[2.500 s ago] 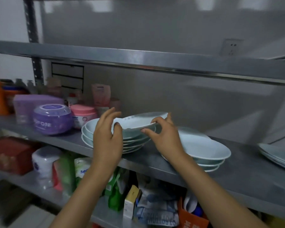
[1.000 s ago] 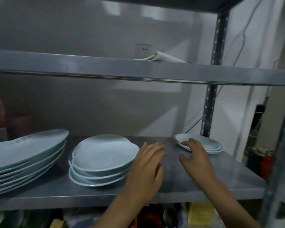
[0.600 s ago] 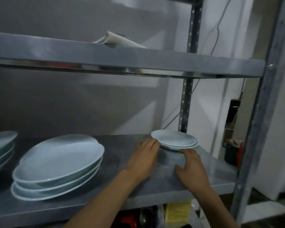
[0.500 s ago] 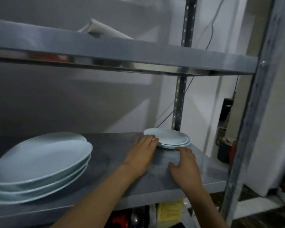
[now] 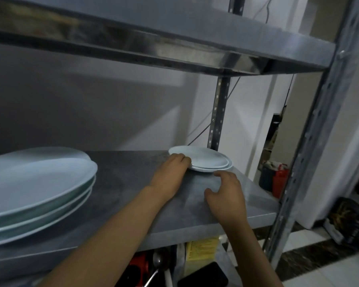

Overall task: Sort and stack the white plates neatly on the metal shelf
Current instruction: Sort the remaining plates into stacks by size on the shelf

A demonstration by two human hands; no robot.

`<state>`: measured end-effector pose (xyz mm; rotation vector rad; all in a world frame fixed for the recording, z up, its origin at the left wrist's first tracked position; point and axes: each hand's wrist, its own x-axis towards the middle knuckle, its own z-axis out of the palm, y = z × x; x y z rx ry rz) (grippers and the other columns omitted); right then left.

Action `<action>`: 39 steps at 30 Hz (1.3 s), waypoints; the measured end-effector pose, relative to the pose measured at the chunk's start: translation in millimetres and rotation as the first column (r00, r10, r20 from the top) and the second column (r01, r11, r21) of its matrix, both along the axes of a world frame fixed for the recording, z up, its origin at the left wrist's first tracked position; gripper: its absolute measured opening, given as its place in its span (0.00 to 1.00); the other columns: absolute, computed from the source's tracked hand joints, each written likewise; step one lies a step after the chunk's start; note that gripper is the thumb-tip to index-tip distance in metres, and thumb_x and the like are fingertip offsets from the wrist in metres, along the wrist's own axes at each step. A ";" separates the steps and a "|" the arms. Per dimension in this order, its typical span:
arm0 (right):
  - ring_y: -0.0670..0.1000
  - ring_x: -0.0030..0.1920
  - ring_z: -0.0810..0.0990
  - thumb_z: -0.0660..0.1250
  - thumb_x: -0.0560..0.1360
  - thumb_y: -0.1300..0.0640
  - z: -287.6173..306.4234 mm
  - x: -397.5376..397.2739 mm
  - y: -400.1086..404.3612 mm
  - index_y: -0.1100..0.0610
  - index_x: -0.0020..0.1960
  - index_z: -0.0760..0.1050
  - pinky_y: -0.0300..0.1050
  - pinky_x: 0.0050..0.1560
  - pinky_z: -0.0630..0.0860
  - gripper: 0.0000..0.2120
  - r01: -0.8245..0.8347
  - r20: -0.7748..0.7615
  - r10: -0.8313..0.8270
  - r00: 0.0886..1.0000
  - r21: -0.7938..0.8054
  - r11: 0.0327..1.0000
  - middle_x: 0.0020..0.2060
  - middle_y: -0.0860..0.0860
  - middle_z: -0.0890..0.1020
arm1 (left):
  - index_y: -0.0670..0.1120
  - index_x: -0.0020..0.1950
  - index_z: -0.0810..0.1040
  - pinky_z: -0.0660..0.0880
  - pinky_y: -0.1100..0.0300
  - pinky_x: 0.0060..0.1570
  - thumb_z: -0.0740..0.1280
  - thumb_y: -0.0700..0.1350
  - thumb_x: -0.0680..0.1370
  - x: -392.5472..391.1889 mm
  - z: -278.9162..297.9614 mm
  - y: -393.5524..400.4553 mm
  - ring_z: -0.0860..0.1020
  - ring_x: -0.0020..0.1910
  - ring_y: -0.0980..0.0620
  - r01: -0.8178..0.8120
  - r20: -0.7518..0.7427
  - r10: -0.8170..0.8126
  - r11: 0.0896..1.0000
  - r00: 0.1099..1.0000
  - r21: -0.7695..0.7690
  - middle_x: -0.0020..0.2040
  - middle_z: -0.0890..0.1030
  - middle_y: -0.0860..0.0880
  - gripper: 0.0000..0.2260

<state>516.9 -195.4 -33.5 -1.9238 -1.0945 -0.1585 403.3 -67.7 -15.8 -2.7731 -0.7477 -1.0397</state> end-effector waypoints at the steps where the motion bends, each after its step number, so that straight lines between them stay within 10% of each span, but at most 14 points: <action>1: 0.51 0.63 0.71 0.69 0.71 0.57 0.2 -0.3 -0.3 0.54 0.65 0.70 0.45 0.61 0.68 0.24 0.001 0.004 -0.001 1.000 0.004 1.000 0.62 0.50 0.74 | 0.41 0.55 0.75 0.73 0.48 0.49 0.67 0.30 0.67 -0.6 1.8 -2.0 0.73 0.53 0.44 -0.007 0.029 0.006 1.000 1.000 0.017 0.53 0.75 0.43 0.17; 16: 0.47 0.49 0.79 0.67 0.74 0.58 9.8 -12.8 -16.7 0.49 0.54 0.74 0.41 0.47 0.76 0.10 0.033 -0.298 0.082 0.951 0.362 0.931 0.47 0.45 0.80 | 0.41 0.47 0.75 0.71 0.59 0.42 0.66 0.28 0.65 -31.6 15.5 -53.5 0.72 0.45 0.50 0.057 0.318 -0.060 0.998 0.946 0.019 0.46 0.76 0.44 0.14; 20: 0.44 0.51 0.80 0.68 0.76 0.58 24.1 -32.8 -38.3 0.44 0.67 0.64 0.40 0.51 0.74 0.24 0.116 -0.486 0.244 0.839 0.599 0.792 0.55 0.44 0.79 | 0.45 0.49 0.74 0.66 0.65 0.43 0.66 0.31 0.67 -50.1 13.9 -82.2 0.71 0.47 0.54 0.058 0.360 -0.048 0.998 0.932 -0.017 0.48 0.75 0.49 0.14; 25: 0.48 0.51 0.82 0.67 0.74 0.67 49.7 -49.3 -60.2 0.50 0.54 0.80 0.48 0.55 0.80 0.15 0.009 -0.416 0.360 0.835 0.664 0.747 0.49 0.46 0.83 | 0.44 0.53 0.75 0.70 0.64 0.49 0.68 0.31 0.71 -86.4 33.3 -101.6 0.71 0.52 0.53 0.016 0.395 -0.028 0.999 0.918 0.035 0.51 0.75 0.48 0.14; 30: 0.47 0.51 0.80 0.67 0.74 0.68 76.2 -86.7 -58.0 0.50 0.50 0.80 0.27 0.44 0.76 0.14 -0.244 -0.249 0.499 0.830 0.643 0.726 0.51 0.52 0.82 | 0.40 0.51 0.75 0.66 0.64 0.54 0.66 0.29 0.69 -133.3 68.7 -119.4 0.71 0.56 0.48 -0.046 0.409 -0.020 0.987 0.912 0.153 0.52 0.76 0.44 0.14; 39: 0.38 0.40 0.81 0.71 0.71 0.67 104.1 -178.2 -26.9 0.62 0.48 0.79 0.27 0.40 0.73 0.07 -0.577 -0.150 0.776 0.613 0.586 0.569 0.37 0.42 0.84 | 0.38 0.47 0.78 0.68 0.62 0.54 0.62 0.33 0.73 -245.8 97.0 -121.3 0.73 0.53 0.48 -0.238 0.486 0.131 0.957 0.864 0.166 0.49 0.79 0.42 0.07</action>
